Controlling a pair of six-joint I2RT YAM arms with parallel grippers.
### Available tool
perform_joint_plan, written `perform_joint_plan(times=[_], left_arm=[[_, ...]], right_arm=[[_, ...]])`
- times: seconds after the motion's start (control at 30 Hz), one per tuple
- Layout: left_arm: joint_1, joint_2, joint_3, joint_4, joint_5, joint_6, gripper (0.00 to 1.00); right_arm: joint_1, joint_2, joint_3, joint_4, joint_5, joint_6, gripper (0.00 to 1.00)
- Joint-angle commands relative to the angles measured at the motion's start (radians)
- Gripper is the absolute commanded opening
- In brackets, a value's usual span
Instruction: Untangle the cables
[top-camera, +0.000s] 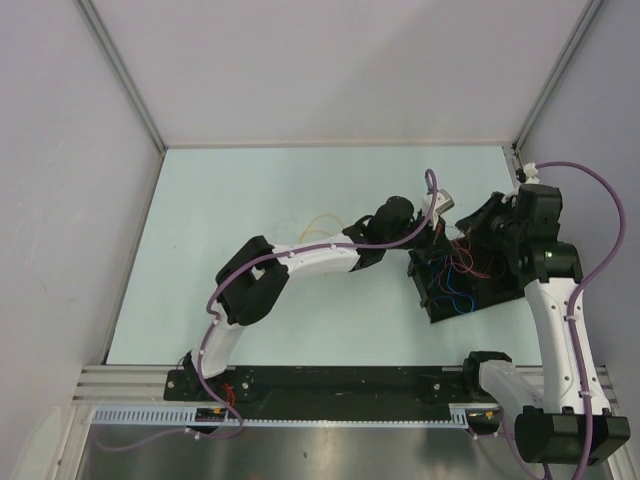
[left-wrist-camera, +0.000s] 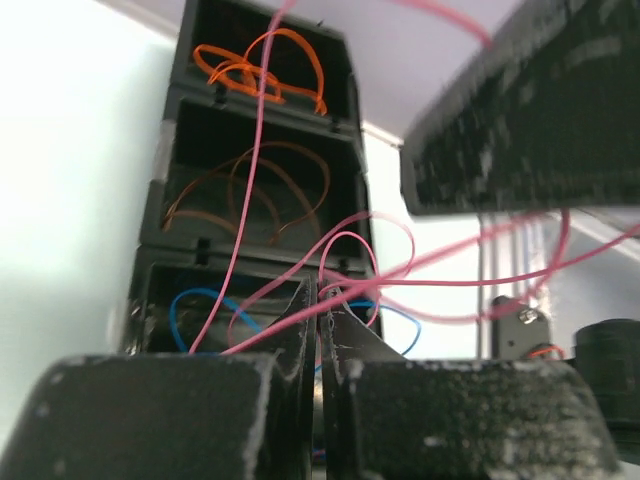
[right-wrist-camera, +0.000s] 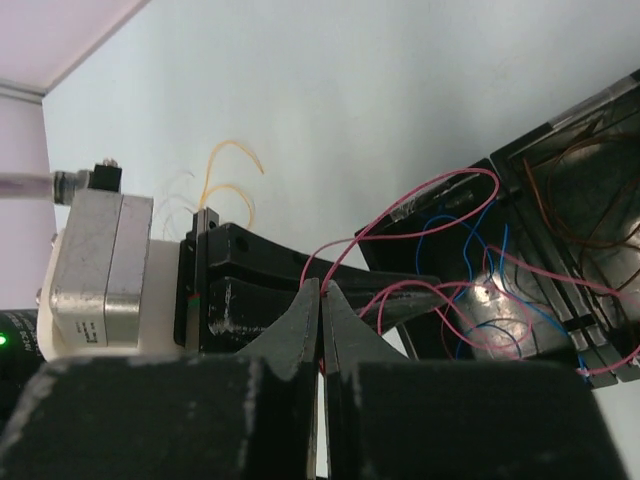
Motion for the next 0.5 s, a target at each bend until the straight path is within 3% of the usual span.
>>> perform_joint_plan(times=[0.0,0.3,0.43,0.47], left_arm=[[-0.006,-0.036,-0.026,-0.025,-0.081,0.059,0.0],[-0.006,-0.071,-0.072,-0.111,-0.178,0.07,0.05],[-0.006,-0.082,-0.087,-0.139,-0.183,0.07,0.18],[-0.006,-0.093,-0.092,-0.14,-0.184,0.07,0.25]], right_arm=[[0.028,-0.012,-0.023,0.051,0.006,0.018,0.0],[0.147,0.011,-0.055,0.066,0.067,0.06,0.0],[0.143,0.0,-0.093,0.055,0.1,0.055,0.0],[0.146,-0.005,-0.101,0.057,0.103,0.057,0.0]])
